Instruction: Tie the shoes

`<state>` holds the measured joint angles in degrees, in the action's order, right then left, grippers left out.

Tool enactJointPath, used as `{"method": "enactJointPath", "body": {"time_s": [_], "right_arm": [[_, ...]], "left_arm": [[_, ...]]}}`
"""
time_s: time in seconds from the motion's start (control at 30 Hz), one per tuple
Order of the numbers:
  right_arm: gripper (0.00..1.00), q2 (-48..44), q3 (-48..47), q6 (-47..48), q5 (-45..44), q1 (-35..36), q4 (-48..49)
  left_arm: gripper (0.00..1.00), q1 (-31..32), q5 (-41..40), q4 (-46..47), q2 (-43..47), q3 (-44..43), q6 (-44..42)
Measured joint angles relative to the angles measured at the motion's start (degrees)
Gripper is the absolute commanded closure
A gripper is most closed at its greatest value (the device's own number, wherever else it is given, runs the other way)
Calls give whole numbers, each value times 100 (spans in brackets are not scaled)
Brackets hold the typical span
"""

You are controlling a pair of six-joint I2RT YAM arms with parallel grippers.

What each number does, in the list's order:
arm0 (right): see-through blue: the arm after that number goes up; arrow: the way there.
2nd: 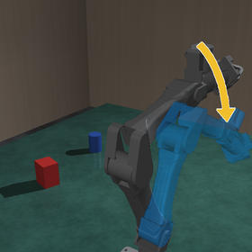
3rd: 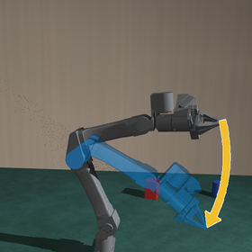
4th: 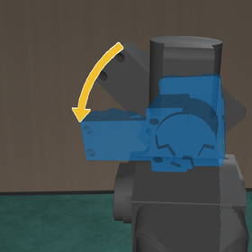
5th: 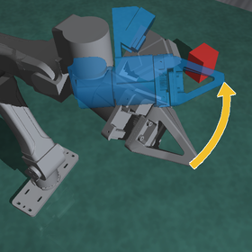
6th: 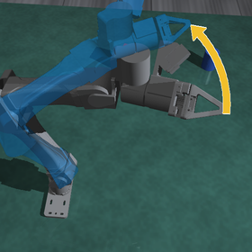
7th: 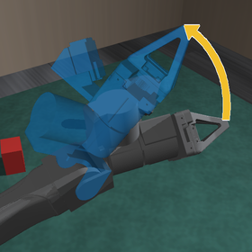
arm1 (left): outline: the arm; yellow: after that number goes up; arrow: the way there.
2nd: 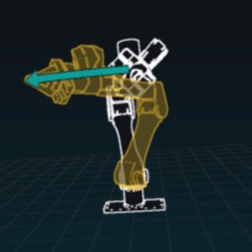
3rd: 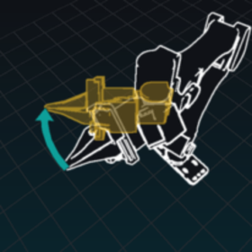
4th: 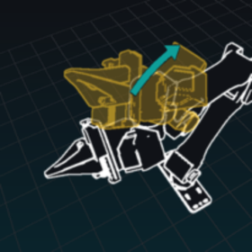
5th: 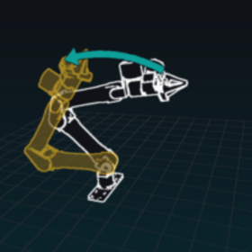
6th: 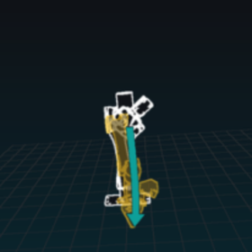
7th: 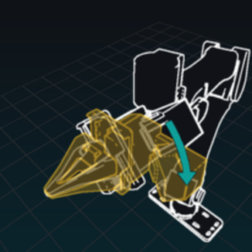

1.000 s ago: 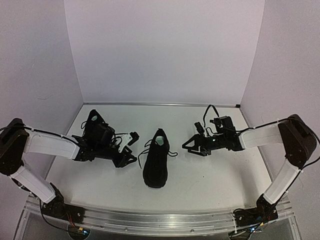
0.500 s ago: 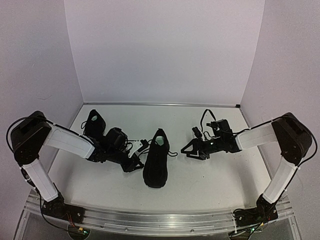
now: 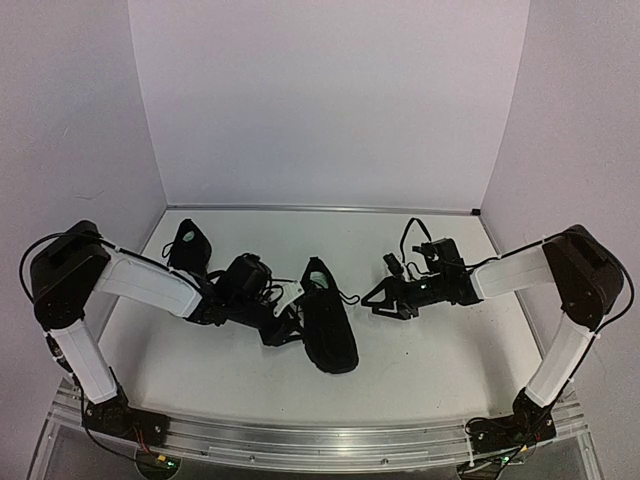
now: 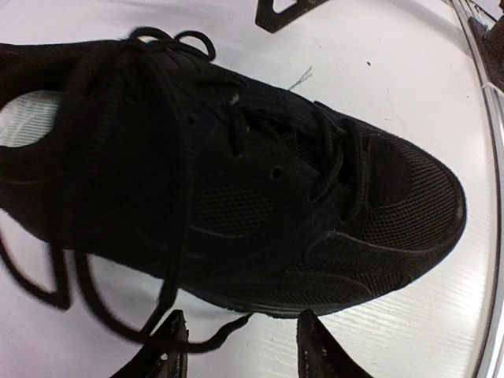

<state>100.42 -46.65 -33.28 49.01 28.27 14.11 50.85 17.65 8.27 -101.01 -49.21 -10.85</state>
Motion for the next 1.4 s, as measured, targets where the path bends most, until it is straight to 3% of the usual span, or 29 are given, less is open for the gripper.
{"method": "enactJointPath", "body": {"time_s": [0.23, 0.43, 0.9, 1.2, 1.33, 1.4], "right_arm": [[45, -4, -2, 1, 41, 2, 0], [46, -4, -35, 1, 55, 70, -2], [46, 235, -184, -41, -275, 691, -4], [46, 489, -412, -38, -480, 856, -31], [46, 541, -437, -37, -507, 876, -33], [46, 557, -439, -37, -513, 880, -33]], "left_arm": [[45, -403, -59, -222, 1594, 577, 115], [48, -916, -184, -76, 2283, 689, 206], [55, -940, 484, -642, 561, -1151, -543], [56, -940, 1023, -974, -42, -1703, -764], [64, -940, 1179, -1054, -164, -1729, -802], [73, -940, 1227, -1128, -232, -1767, -836]]}}
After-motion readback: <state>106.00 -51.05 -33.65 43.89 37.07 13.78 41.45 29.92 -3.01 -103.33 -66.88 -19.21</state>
